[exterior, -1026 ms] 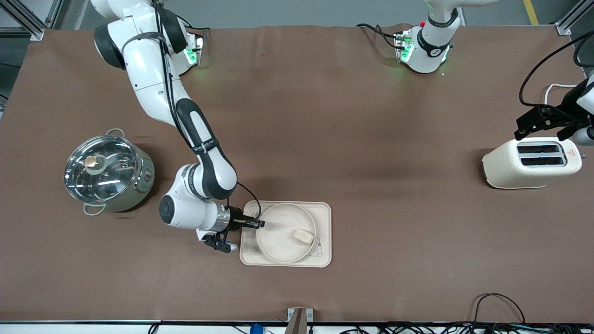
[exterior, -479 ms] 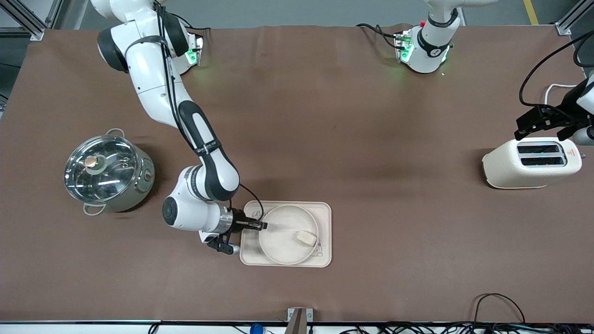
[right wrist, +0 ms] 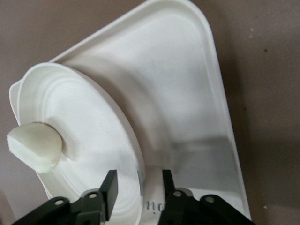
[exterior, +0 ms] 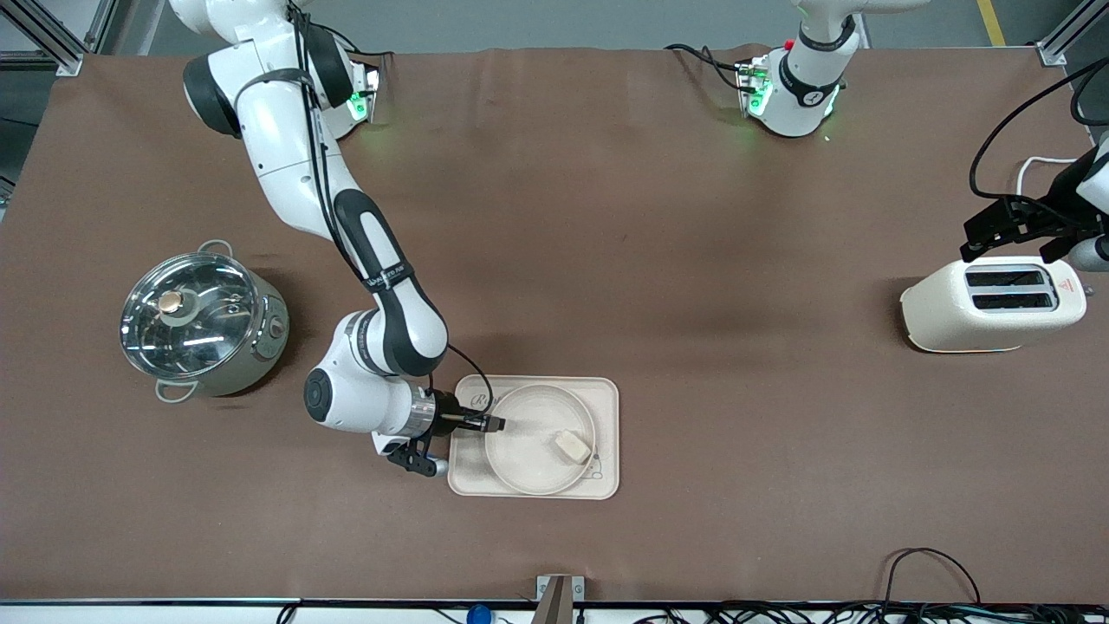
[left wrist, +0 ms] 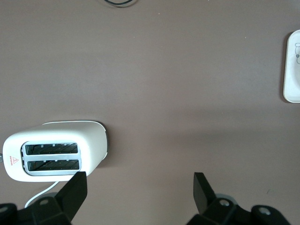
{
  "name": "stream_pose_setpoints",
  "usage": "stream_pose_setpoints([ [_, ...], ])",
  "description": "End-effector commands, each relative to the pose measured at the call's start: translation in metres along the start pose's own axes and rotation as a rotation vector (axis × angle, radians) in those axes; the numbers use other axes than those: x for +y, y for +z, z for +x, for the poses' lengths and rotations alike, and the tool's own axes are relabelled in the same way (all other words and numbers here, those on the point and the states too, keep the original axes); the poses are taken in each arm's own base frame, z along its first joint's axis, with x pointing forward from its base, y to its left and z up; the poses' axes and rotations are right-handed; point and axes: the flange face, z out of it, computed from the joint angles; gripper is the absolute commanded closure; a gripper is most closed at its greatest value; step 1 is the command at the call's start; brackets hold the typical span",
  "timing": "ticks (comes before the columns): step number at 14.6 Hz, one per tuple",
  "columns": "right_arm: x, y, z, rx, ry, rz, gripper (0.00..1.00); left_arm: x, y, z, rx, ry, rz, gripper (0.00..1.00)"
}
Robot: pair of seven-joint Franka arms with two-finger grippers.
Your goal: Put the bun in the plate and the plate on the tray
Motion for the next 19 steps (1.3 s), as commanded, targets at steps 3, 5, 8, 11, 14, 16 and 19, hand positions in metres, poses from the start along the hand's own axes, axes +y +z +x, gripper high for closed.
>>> stream_pose_setpoints([
  [3,-0.024,-0.091,0.003,-0.009,-0.097,-0.102,0.00,0.000,-0.005,0.001,-0.005,0.020,-0.015,0.00],
  [5,-0.027,-0.141,0.005,0.001,-0.132,-0.176,0.00,0.000,-0.005,0.001,-0.005,0.020,-0.015,0.00],
  [8,-0.039,-0.241,-0.008,0.029,-0.195,-0.329,0.00,0.000,-0.004,0.002,-0.006,0.019,-0.015,0.00],
  [11,-0.025,-0.335,-0.030,0.065,-0.235,-0.440,0.00,0.001,-0.005,0.001,-0.005,0.023,-0.015,0.00],
  [14,0.006,-0.410,-0.062,0.075,-0.289,-0.414,0.00,0.001,-0.005,0.001,-0.005,0.021,-0.015,0.00],
  [16,0.012,-0.445,-0.088,0.067,-0.290,-0.470,0.00,0.001,-0.005,0.001,-0.005,0.021,-0.015,0.00],
  [19,0.015,-0.485,-0.120,0.034,-0.280,-0.521,0.00,0.001,-0.005,0.001,-0.005,0.021,-0.015,0.00],
])
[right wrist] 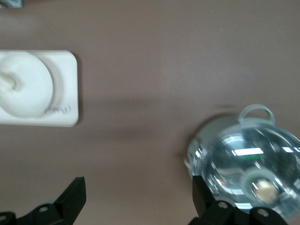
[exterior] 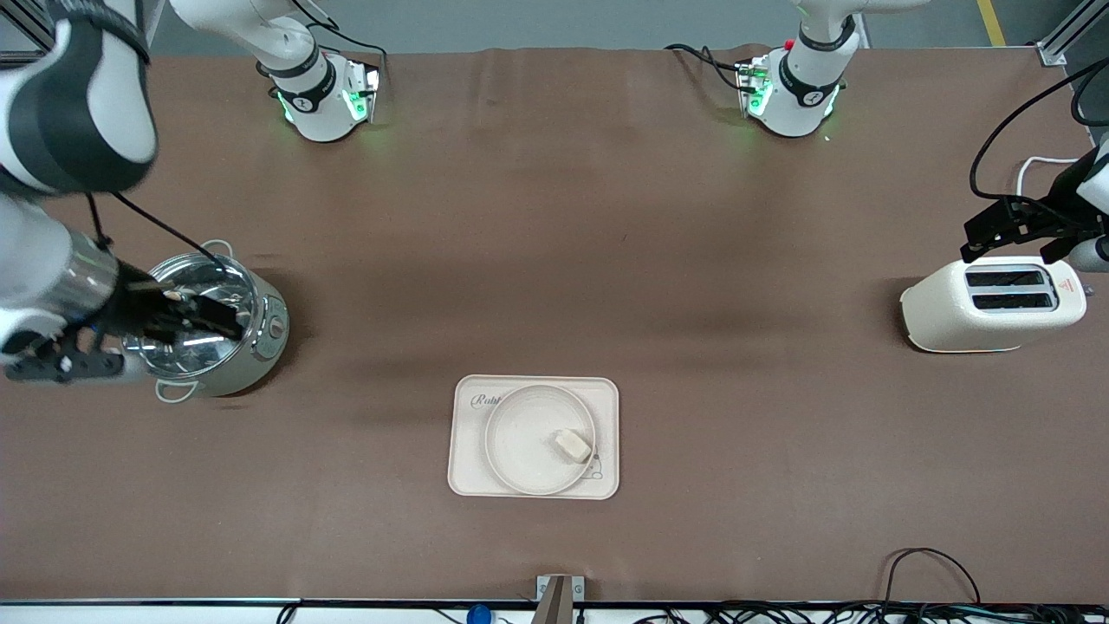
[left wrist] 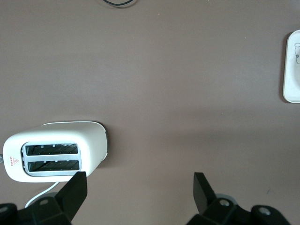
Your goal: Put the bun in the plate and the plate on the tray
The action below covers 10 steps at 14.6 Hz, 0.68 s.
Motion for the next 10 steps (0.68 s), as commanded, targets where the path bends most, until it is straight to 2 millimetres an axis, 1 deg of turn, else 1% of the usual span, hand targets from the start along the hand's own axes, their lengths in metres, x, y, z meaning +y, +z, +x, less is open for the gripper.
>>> stream_pose_setpoints([
  [1,0.011,-0.024,-0.034,-0.005,-0.010,-0.019,0.00,0.001,-0.004,0.000,-0.005,0.019,-0.015,0.00],
  [4,0.033,-0.045,-0.047,0.006,0.015,-0.032,0.00,0.001,-0.004,0.000,-0.005,0.020,-0.015,0.00],
  [6,0.041,-0.057,-0.054,0.027,0.025,-0.033,0.00,0.000,-0.004,0.000,-0.005,0.019,-0.016,0.00],
  [7,0.052,-0.066,-0.059,0.041,0.038,-0.029,0.00,-0.001,-0.004,0.000,-0.005,0.026,-0.016,0.00],
  [8,0.063,-0.074,-0.066,0.052,0.052,-0.022,0.00,-0.002,-0.004,0.000,-0.005,0.037,-0.016,0.00],
  [10,0.072,-0.083,-0.082,0.068,0.057,-0.019,0.00,-0.004,-0.003,0.000,-0.006,0.042,-0.016,0.00],
])
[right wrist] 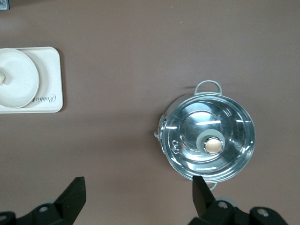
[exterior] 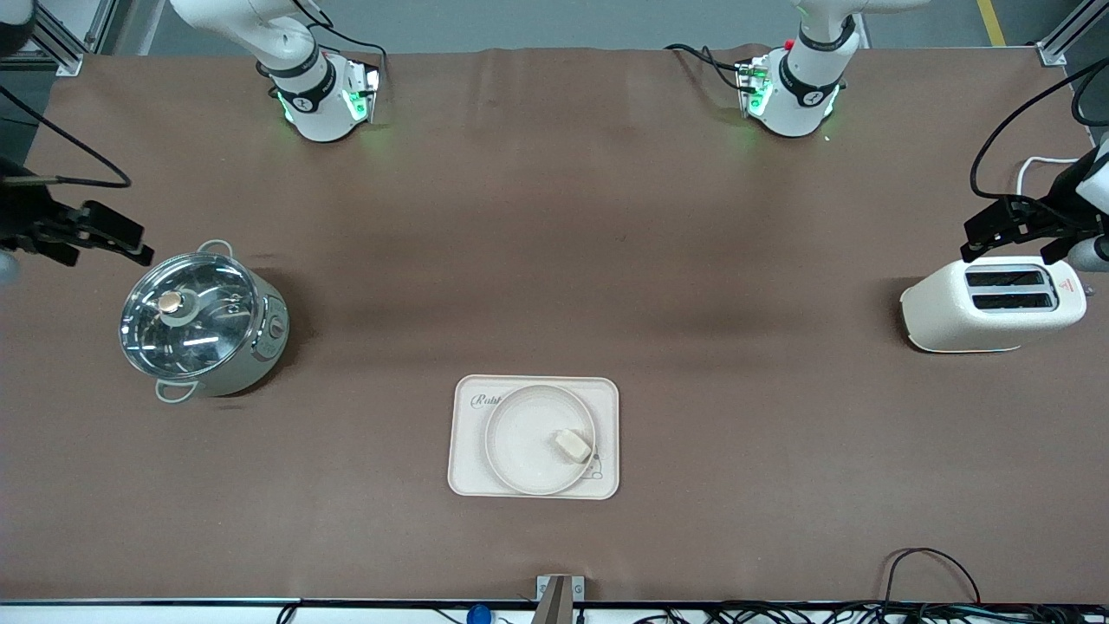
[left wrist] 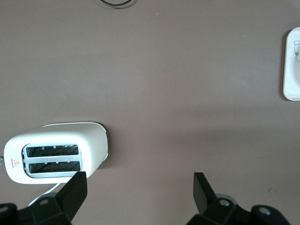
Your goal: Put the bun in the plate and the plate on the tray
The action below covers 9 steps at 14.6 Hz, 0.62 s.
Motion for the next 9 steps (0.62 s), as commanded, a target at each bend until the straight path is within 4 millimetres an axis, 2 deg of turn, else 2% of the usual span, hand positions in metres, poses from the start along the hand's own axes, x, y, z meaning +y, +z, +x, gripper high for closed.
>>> stream_pose_setpoints([
  [1,0.011,-0.013,-0.031,0.018,-0.019,-0.046,0.00,-0.003,-0.003,0.000,-0.006,0.020,-0.018,0.00],
  [2,0.005,-0.014,-0.036,0.018,-0.038,-0.074,0.00,-0.003,-0.003,0.000,-0.006,0.019,-0.016,0.00],
  [4,0.009,-0.012,-0.041,0.005,-0.043,-0.074,0.00,-0.002,-0.004,0.000,-0.004,0.019,-0.018,0.00],
  [7,0.027,-0.002,-0.043,-0.024,-0.108,-0.062,0.00,-0.002,-0.004,0.000,-0.003,0.017,-0.031,0.00],
  [9,0.029,-0.002,-0.047,-0.026,-0.105,-0.058,0.00,-0.001,-0.003,0.000,-0.004,0.015,-0.036,0.00],
])
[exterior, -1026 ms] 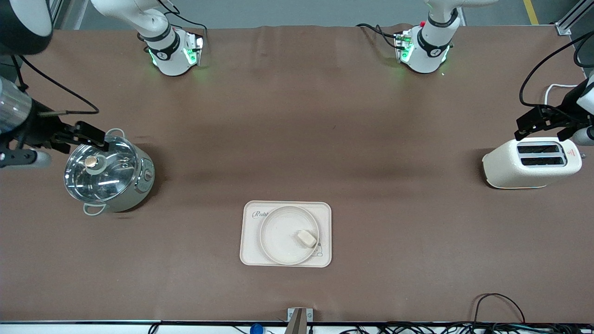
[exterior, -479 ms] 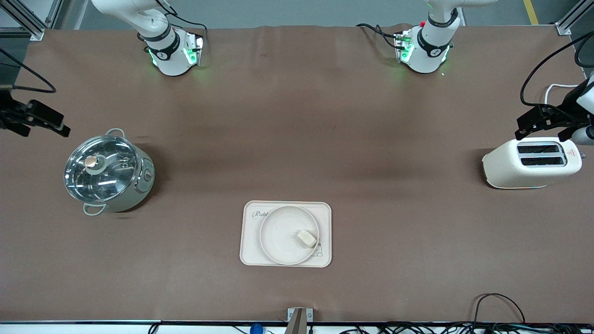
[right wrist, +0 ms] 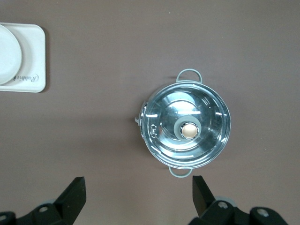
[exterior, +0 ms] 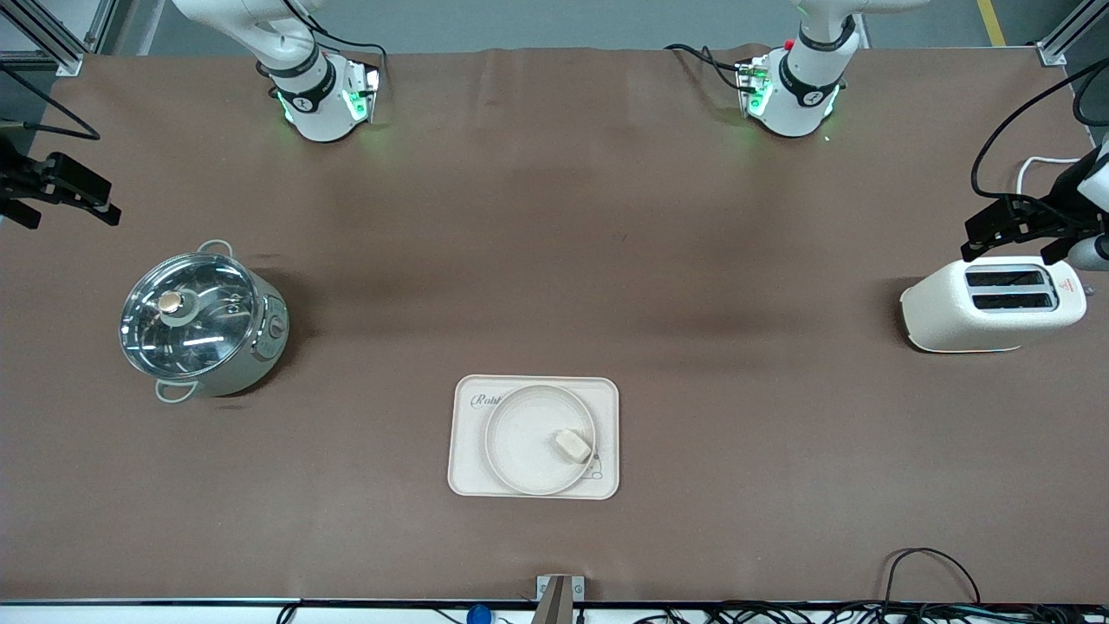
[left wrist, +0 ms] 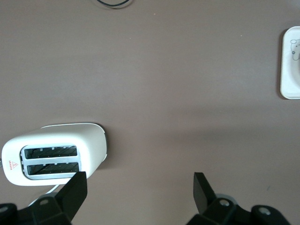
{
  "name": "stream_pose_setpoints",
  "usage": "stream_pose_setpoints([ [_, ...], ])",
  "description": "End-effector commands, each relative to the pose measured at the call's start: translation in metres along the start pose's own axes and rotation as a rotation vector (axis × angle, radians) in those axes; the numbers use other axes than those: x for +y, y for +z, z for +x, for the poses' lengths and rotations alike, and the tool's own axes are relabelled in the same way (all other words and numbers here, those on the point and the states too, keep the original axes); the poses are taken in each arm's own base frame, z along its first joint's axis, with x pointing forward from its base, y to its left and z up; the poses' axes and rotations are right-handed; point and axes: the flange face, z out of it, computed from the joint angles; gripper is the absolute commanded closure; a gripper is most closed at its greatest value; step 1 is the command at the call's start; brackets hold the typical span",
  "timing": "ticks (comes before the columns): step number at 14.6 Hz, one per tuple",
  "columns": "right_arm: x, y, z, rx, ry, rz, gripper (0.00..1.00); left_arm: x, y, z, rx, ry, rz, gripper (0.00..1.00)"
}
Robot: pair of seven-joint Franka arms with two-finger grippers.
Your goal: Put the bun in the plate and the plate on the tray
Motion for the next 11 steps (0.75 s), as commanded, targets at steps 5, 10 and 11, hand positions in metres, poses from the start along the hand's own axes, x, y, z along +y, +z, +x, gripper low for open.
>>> stream_pose_setpoints([
  [5,-0.004,0.000,-0.013,0.002,-0.029,0.009,0.00,-0.006,-0.003,0.000,-0.006,0.004,-0.015,0.00],
  [10,-0.006,0.000,-0.013,0.000,-0.029,0.018,0.00,-0.005,-0.021,0.017,0.041,0.012,0.001,0.00],
  [11,-0.006,-0.001,-0.013,-0.002,-0.030,0.018,0.00,-0.002,-0.024,0.018,0.039,0.017,0.002,0.00],
])
